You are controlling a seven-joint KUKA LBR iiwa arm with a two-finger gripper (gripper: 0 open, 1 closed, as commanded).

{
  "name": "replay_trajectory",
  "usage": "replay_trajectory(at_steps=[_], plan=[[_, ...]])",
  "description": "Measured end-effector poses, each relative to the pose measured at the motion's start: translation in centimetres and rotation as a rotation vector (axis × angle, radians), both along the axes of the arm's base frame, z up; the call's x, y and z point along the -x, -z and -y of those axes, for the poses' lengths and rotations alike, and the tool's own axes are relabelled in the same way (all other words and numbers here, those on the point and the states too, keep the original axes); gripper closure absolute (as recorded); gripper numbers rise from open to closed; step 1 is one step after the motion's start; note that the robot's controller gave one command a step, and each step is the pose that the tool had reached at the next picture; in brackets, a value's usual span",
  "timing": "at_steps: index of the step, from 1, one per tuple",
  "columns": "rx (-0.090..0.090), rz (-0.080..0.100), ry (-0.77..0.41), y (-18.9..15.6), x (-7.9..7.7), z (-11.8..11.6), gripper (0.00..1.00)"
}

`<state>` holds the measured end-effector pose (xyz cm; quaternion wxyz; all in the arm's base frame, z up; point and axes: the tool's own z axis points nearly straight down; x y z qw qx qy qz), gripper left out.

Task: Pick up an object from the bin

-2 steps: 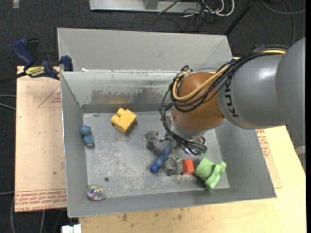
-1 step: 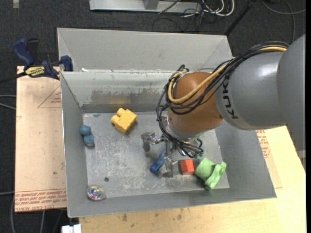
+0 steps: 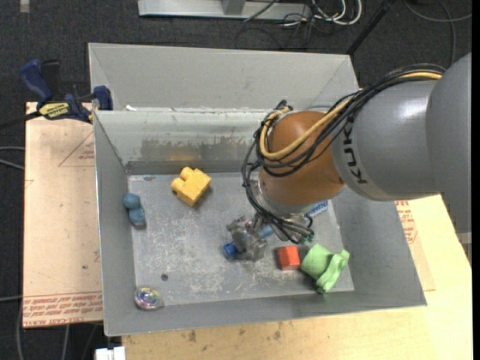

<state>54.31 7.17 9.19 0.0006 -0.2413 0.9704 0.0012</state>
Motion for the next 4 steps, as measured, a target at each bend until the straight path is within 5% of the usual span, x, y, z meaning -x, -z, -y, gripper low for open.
replay_trajectory(at_steps=[1, 2, 3, 4], plan=[[0.0, 0.0, 0.0, 0.0, 0.0, 0.0, 0.0], [0.001, 0.005, -0.105, 1.2, -5.1, 1.4, 0.0], [0.0, 0.001, -0.105, 1.3, -5.0, 1.4, 1.0], [0.001, 0.01, -0.089, -12.8, -5.1, 0.3, 1.0]])
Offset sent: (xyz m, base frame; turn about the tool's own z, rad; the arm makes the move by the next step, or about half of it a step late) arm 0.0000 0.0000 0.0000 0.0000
